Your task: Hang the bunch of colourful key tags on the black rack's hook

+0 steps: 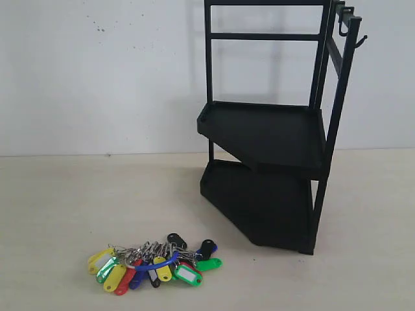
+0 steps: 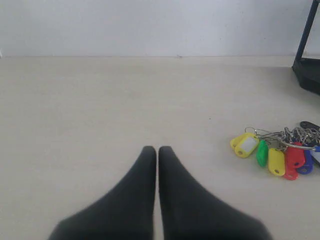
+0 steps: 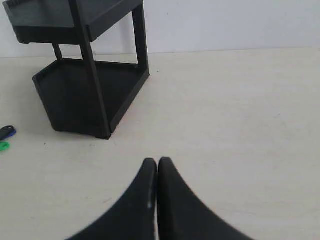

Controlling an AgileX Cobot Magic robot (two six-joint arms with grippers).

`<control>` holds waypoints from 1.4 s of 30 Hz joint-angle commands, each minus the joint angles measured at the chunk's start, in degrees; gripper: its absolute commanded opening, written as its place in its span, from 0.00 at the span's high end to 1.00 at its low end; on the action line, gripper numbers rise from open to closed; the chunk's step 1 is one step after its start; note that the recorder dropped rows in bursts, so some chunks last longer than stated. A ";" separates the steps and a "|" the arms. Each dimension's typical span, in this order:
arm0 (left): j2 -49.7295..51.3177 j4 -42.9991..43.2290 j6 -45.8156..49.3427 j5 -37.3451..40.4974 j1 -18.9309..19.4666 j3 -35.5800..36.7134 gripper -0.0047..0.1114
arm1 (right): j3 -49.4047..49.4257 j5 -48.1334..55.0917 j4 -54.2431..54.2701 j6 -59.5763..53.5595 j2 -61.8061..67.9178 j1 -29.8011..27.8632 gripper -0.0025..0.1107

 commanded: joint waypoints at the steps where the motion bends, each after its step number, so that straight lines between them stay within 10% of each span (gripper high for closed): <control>1: -0.12 -0.43 -0.60 -0.87 0.14 -0.08 0.92 | -0.03 -0.58 -0.09 0.08 -0.31 -0.37 0.98; 25: -0.12 -0.43 -0.60 -0.87 0.14 -0.08 0.92 | -0.03 -1.41 -0.22 -0.25 -0.31 -0.37 0.98; 42: -0.12 -0.43 -0.60 -0.87 0.14 -0.08 0.92 | -0.03 -28.63 -0.22 -0.98 -0.31 -0.37 0.98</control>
